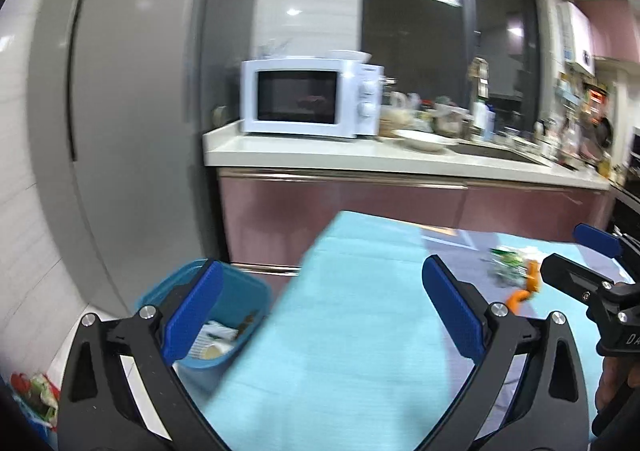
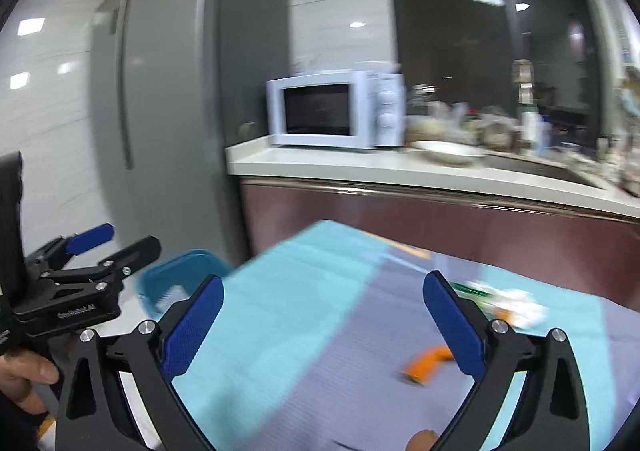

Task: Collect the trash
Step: 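Return both open tools from the bin to the table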

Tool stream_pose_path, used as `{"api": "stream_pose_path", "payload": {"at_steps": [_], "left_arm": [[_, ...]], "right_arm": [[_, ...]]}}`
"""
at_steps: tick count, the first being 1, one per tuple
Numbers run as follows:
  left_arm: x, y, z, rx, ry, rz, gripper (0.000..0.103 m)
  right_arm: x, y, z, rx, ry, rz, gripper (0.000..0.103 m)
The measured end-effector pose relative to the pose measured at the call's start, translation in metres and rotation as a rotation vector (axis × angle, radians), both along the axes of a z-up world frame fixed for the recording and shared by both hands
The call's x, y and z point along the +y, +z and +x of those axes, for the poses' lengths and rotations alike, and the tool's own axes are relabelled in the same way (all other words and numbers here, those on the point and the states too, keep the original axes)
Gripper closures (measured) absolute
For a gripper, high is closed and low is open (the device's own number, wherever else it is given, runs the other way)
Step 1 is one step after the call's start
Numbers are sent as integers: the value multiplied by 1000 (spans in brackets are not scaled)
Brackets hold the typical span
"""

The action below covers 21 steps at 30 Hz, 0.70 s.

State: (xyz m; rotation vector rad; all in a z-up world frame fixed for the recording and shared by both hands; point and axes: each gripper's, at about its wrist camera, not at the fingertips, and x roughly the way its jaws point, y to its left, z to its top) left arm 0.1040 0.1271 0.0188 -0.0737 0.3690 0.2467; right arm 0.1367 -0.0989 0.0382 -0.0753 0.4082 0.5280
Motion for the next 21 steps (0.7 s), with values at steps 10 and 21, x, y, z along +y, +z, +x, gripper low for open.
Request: {"api": "stream_pose_path", "payload": {"at_steps": [10,21], "left_arm": [[-99,-28,34,59,-158,14,5],[-153,-54,71,139,-269,58,5]], "right_arm": [[-103,-30,-17,18,-311,-23,6],[-161,-56,-8,88,-460,-34,6]]}}
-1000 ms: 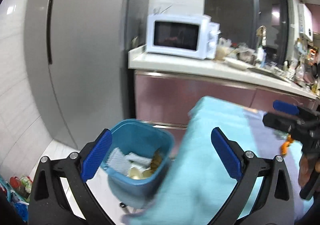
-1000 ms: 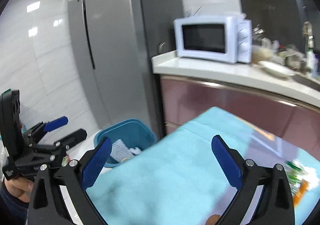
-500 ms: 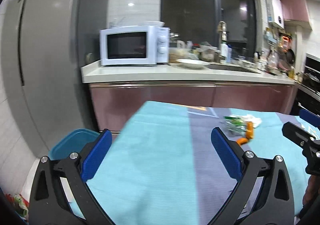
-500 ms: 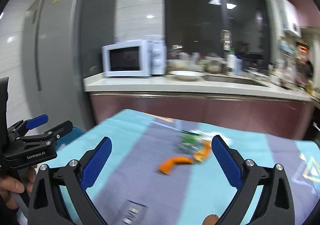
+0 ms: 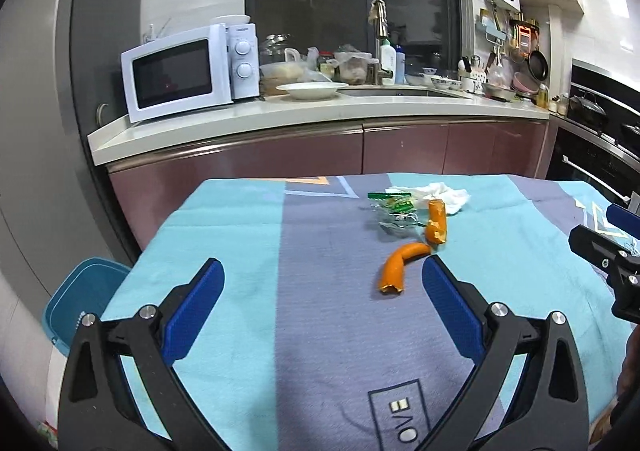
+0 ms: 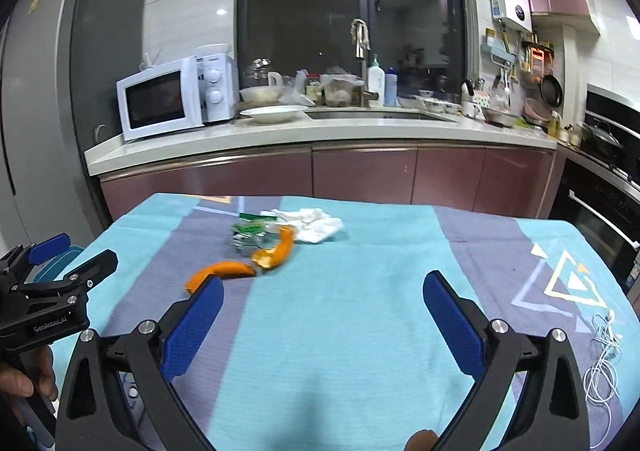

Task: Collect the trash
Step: 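Return both open tools from the bin to the table, then move both open tools toward the orange peels on the table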

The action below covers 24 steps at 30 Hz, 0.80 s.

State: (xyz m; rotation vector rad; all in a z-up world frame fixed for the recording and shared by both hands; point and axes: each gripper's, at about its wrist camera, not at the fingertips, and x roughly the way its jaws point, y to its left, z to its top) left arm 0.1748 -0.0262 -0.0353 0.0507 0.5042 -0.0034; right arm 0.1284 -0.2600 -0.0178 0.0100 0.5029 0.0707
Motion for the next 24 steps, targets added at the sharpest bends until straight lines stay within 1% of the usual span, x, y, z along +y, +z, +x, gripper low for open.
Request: {"api": "stream_pose_path", "payload": {"at_steps": [8,14,19,22,24], "left_arm": [[-17,-14,32,47,-42,42,5],[-32,-29,66,95,-83,81,5],[-41,-41,95,150,-139,68,5],[-47,-48,110,198,-173,63,5],[-50,-52,119,224,-179,58,6]], "right_arm": [[-12,-8,14,27,-23,17,6],[-17,-12,21,43,-27,31,6],[-19,-15,29,60,-28,35,6],[-19,-18,35,70,-25,38,6],[-18,-20,39,77,-18,45,6]]}}
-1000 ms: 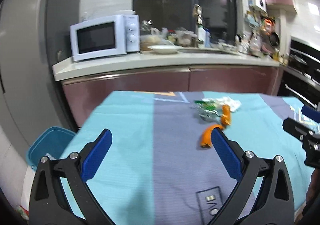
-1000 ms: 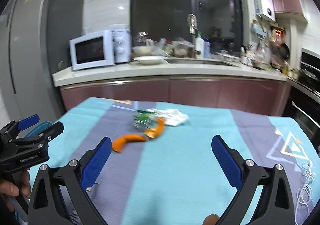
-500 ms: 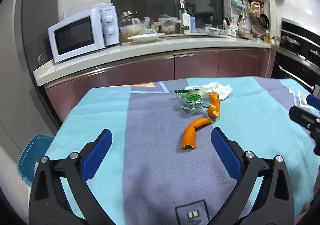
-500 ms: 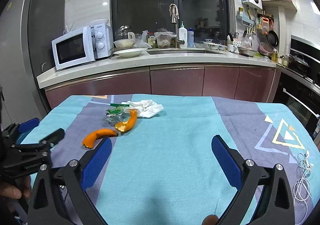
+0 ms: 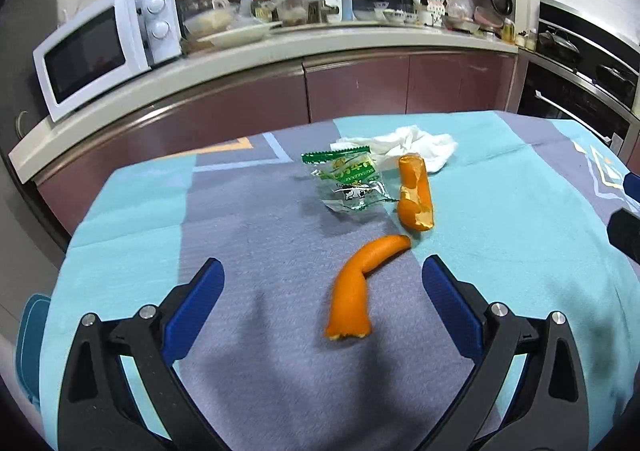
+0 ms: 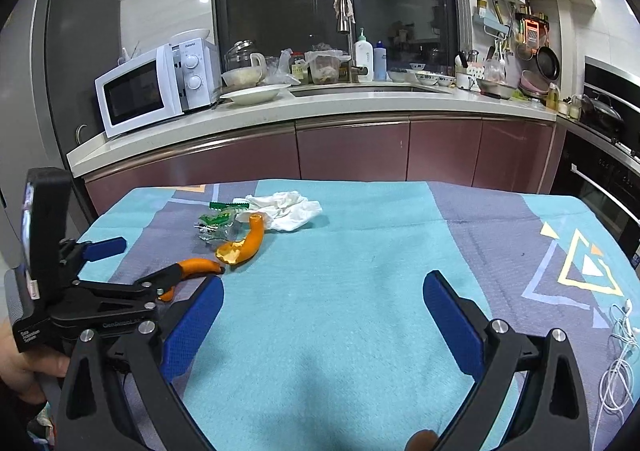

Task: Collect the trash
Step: 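Move both open tools toward the orange peels on the table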

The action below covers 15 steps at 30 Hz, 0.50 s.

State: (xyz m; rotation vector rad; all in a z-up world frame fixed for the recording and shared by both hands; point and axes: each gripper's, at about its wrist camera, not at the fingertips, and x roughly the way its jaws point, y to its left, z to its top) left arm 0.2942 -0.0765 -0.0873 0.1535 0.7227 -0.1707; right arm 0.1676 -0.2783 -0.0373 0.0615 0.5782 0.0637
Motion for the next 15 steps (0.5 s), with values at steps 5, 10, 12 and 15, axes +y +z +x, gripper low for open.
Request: {"api": "stream_pose_path", "payload": {"at_steps": [5,10,12,15], "left_arm": [[-3,-10,15,71,-21,-7,9],[-2,-21,29,140,-7,-7,25],[-3,-25,33,161,-13,-7,30],[-5,-26,35,163,-25,-4,37]], "right_arm": [[3,-1,9,6,14,4,6],[4,-1,18,10,25,9,6],[6,-1,22,12,34,10,6],[9,-1,32,22,49,14,6]]}}
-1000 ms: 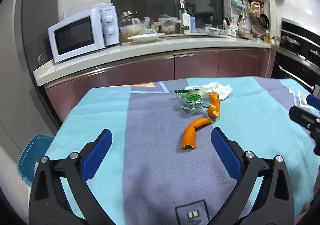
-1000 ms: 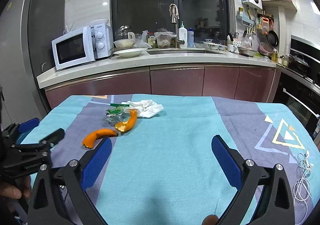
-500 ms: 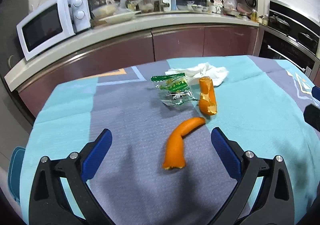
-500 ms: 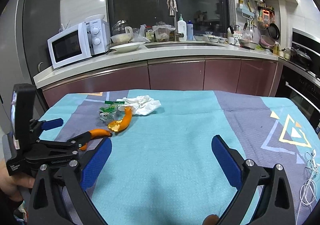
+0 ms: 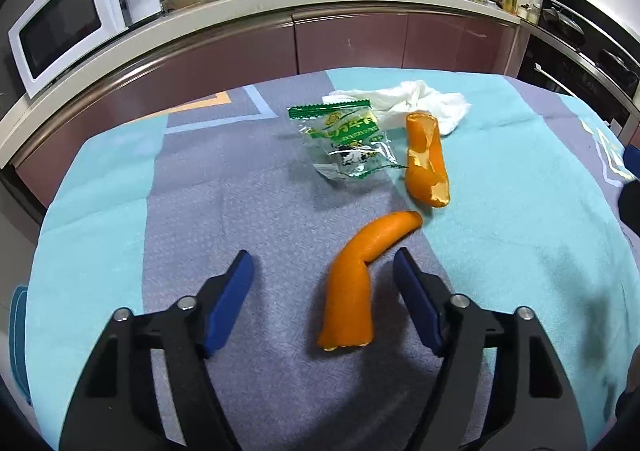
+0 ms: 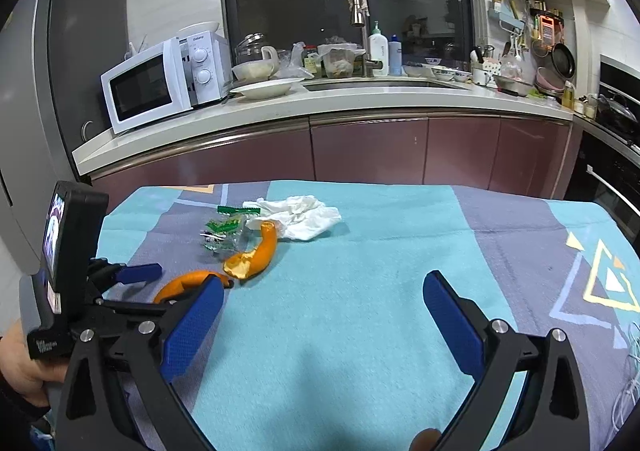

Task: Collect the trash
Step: 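Move both open tools toward the orange peels on the table, then grasp a long orange peel with the left tool while the right tool grasps another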

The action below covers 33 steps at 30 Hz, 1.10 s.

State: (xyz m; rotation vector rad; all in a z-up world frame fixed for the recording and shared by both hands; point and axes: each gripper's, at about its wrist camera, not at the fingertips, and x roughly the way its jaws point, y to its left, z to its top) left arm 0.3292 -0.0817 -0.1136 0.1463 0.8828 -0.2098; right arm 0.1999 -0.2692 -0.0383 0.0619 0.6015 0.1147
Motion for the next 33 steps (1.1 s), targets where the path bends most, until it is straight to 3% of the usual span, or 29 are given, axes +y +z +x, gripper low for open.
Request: {"api": "stream_pose_path", "payload": {"at_steps": [3,8,17,22,32,33], "left_arm": [[2,2,-2,-1,0,-13,46],[7,4,-5,-9,10,-24,82],[22,6,-12,-4,5,-101,88],[33,7,-20,-5,17,-131,88],[46,15,-32,-26,19,-157,88],[47,16,-34,-29,21,-159,88]], "right_arm": [[3,-1,13,11,19,17,7],[12,-9,44,77,64,77,7],[29,-32,82,168,114,119,22],[32,-45,99,230,135,113,45],[33,-54,118,283,166,170,68],[35,-54,118,285,176,174,77]]}}
